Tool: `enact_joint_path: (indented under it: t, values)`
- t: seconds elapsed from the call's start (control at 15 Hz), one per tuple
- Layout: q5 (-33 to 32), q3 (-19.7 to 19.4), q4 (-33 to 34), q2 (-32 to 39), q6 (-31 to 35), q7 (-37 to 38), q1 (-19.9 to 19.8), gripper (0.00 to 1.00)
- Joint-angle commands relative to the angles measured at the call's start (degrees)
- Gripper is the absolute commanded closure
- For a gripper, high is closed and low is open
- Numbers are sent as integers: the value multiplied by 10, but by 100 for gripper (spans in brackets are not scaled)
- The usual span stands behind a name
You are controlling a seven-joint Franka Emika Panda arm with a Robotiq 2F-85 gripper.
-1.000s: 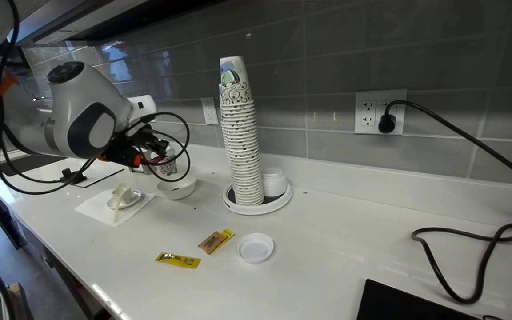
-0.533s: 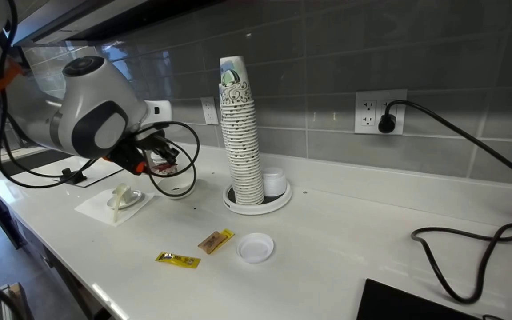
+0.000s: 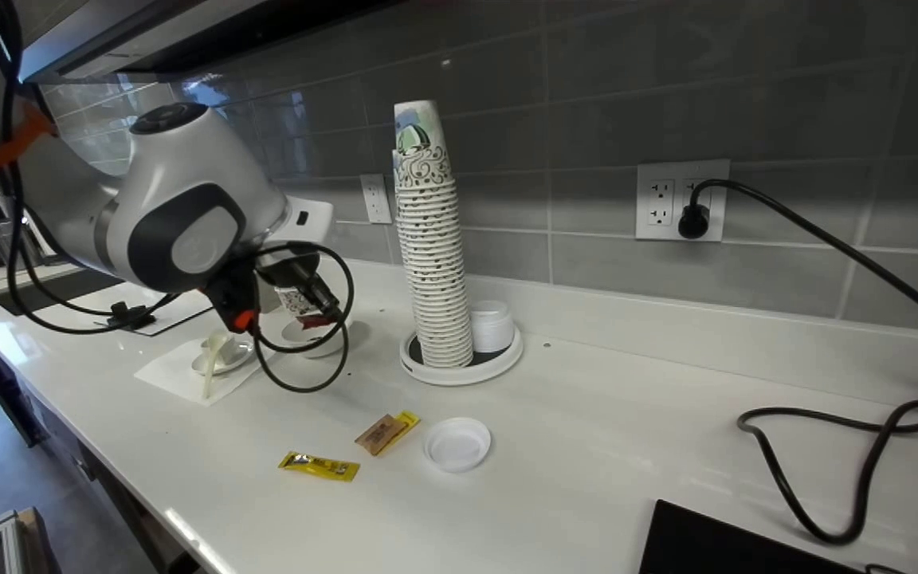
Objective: Take the three yellow packets out of the white bowl
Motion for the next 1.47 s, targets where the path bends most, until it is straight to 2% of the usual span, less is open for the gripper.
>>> enact_joint_path:
  t: [0.0, 0.33, 0.6, 0.87, 1.2, 1.27, 1.4]
  values:
    - [-24, 26, 0, 77, -13, 95, -35, 100]
    - [-37, 54, -1, 183, -33, 214, -76, 100]
    - [-50, 33, -1, 268, -24, 303, -77, 100]
    - [-60, 13, -2, 320, -50, 353, -63, 100]
    - [-91, 10, -2, 358, -43, 384, -73, 100]
    - [-98, 11, -2, 355, -40, 389, -78, 74]
    - [-112, 11, -2, 361, -35, 401, -80, 68]
